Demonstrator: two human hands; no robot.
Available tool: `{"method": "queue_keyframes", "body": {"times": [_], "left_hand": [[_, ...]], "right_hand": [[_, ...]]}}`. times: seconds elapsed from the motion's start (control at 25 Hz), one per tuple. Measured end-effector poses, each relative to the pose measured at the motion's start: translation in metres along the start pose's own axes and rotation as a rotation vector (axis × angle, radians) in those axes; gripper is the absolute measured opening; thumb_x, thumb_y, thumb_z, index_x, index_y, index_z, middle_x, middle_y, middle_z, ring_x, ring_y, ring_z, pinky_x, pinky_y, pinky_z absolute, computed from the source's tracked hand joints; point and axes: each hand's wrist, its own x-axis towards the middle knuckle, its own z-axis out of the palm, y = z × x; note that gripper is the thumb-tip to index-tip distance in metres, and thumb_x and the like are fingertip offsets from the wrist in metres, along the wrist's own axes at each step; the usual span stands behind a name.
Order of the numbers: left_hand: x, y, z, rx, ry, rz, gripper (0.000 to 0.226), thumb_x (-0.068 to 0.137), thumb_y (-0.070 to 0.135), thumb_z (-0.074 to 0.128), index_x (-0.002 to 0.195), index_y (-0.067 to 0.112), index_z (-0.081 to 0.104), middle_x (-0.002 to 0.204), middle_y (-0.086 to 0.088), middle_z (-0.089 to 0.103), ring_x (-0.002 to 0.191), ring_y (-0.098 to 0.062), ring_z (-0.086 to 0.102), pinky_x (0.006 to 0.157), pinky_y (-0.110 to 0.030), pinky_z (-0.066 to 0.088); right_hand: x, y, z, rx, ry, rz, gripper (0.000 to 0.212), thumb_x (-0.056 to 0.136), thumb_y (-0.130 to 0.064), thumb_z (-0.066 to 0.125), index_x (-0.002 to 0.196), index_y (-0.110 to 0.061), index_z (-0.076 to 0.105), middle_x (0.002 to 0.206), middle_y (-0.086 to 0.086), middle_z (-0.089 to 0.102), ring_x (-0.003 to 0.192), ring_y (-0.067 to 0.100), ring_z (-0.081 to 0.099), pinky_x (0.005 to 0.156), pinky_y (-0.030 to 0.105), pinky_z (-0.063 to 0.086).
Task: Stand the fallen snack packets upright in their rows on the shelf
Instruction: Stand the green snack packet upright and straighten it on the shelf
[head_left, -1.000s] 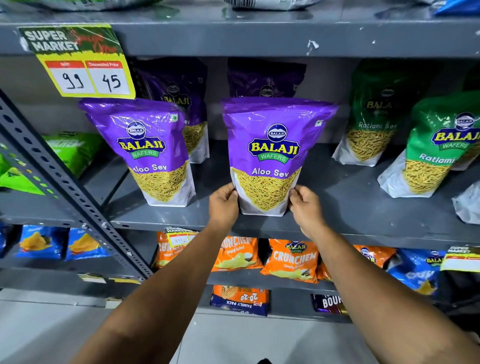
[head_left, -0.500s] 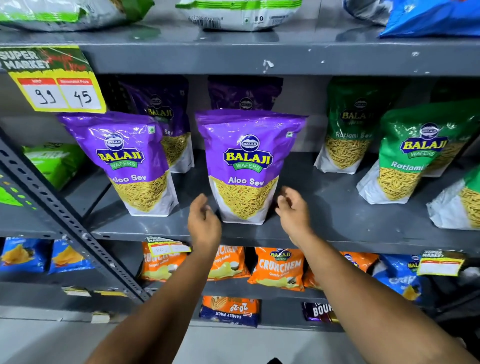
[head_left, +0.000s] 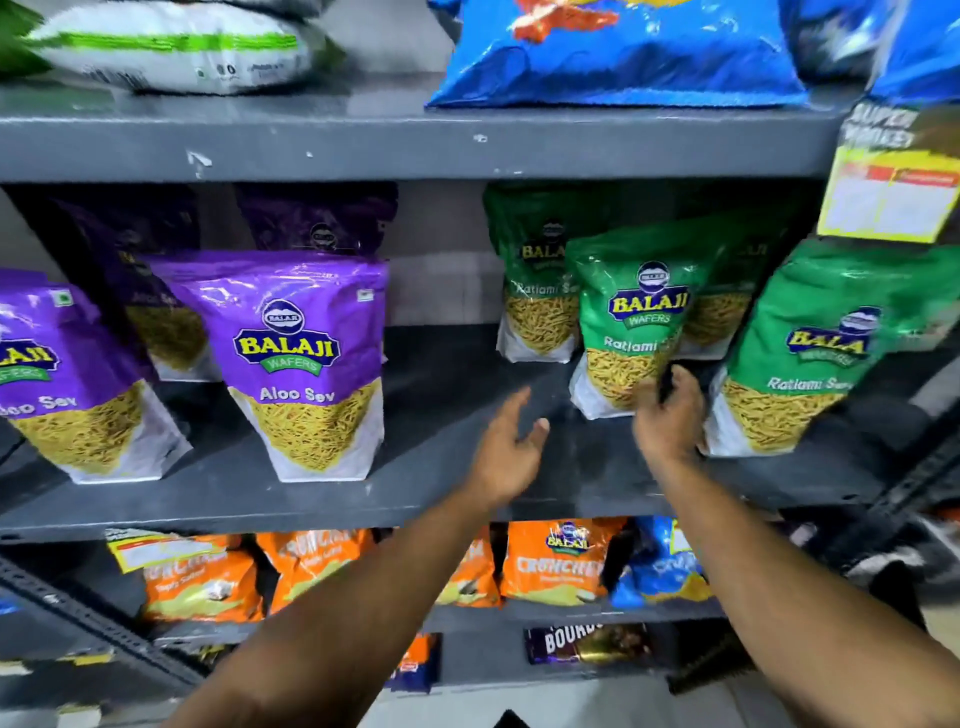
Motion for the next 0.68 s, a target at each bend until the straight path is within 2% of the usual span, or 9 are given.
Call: {"method": "queue_keyframes", "body": {"times": [0.08,0.16,0.24,0.28,0.32,0.36,0.48,0.6,0.68], "left_hand": [[0.034,0.03,0.023,-0.059,-0.012,-0.009,0.059,0.088,0.02,0.058,0.142,0.009,0.035,0.143,-0.003,0.046,0.13,-0.02,0.045,0.11,-0.037,0.037],[0.061,0.052,0.034,-0.076,0.033,-0.069,0.05,0.083,0.023,0.058,0.131,0.013,0.046,0.122,-0.01,0.063,0.113,-0.026,0.058,0.099,-0.04,0.048],[0.076,0.062,0.043,-0.124,0.091,-0.113,0.026,0.08,0.021,0.058,0.105,0.018,0.052,0.082,-0.002,0.062,0.085,-0.025,0.059,0.075,-0.028,0.051],[0.079,0.064,0.048,-0.142,0.108,-0.108,0.019,0.082,0.017,0.058,0.1,0.016,0.051,0.074,0.001,0.055,0.074,-0.022,0.054,0.062,-0.021,0.046],[0.079,0.065,0.051,-0.14,0.121,-0.088,0.013,0.086,0.012,0.056,0.098,0.013,0.052,0.074,-0.002,0.055,0.069,-0.019,0.05,0.054,-0.018,0.042],[0.079,0.066,0.055,-0.13,0.126,-0.066,0.011,0.088,0.008,0.054,0.099,0.01,0.054,0.082,-0.006,0.059,0.071,-0.017,0.051,0.053,-0.014,0.04],[0.078,0.063,0.061,-0.137,0.056,-0.042,0.03,0.092,0.004,0.049,0.121,-0.001,0.057,0.106,-0.008,0.062,0.095,-0.02,0.056,0.071,-0.015,0.047],[0.081,0.061,0.064,-0.117,0.019,-0.085,0.035,0.092,0.004,0.048,0.126,0.002,0.055,0.126,-0.015,0.063,0.116,-0.027,0.058,0.103,-0.034,0.046],[0.081,0.06,0.064,-0.112,0.012,-0.13,0.038,0.09,0.004,0.048,0.128,0.005,0.053,0.129,-0.016,0.062,0.116,-0.027,0.057,0.105,-0.037,0.044]], "right_hand": [[0.018,0.005,-0.004,0.041,-0.125,0.035,0.04,0.094,-0.024,0.045,0.126,0.0,0.05,0.123,0.027,0.058,0.114,0.039,0.053,0.087,0.037,0.039],[0.03,0.006,0.0,0.12,-0.216,0.097,0.042,0.096,-0.03,0.04,0.13,-0.007,0.047,0.127,0.022,0.057,0.116,0.037,0.053,0.088,0.035,0.038],[0.043,0.01,0.005,0.185,-0.221,0.196,0.048,0.096,-0.036,0.037,0.137,-0.01,0.041,0.138,0.021,0.051,0.124,0.037,0.048,0.099,0.037,0.037],[0.048,0.012,0.007,0.182,-0.217,0.242,0.052,0.096,-0.039,0.035,0.14,-0.011,0.038,0.143,0.019,0.047,0.127,0.037,0.045,0.103,0.038,0.034],[0.053,0.015,0.007,0.164,-0.214,0.284,0.056,0.096,-0.043,0.033,0.142,-0.011,0.035,0.146,0.018,0.043,0.131,0.036,0.042,0.104,0.038,0.031],[0.057,0.017,0.008,0.155,-0.214,0.315,0.058,0.096,-0.045,0.031,0.144,-0.012,0.033,0.149,0.018,0.04,0.133,0.036,0.039,0.105,0.037,0.029],[0.064,0.023,0.007,0.185,-0.179,0.348,0.06,0.094,-0.052,0.029,0.143,-0.018,0.035,0.15,0.016,0.039,0.133,0.04,0.037,0.103,0.039,0.029],[0.067,0.028,0.008,0.285,-0.166,0.384,0.061,0.09,-0.058,0.031,0.139,-0.023,0.042,0.148,0.01,0.042,0.131,0.037,0.04,0.104,0.041,0.029],[0.068,0.027,0.011,0.328,-0.187,0.441,0.065,0.087,-0.063,0.029,0.137,-0.024,0.043,0.148,0.01,0.043,0.131,0.036,0.04,0.107,0.045,0.031]]}}
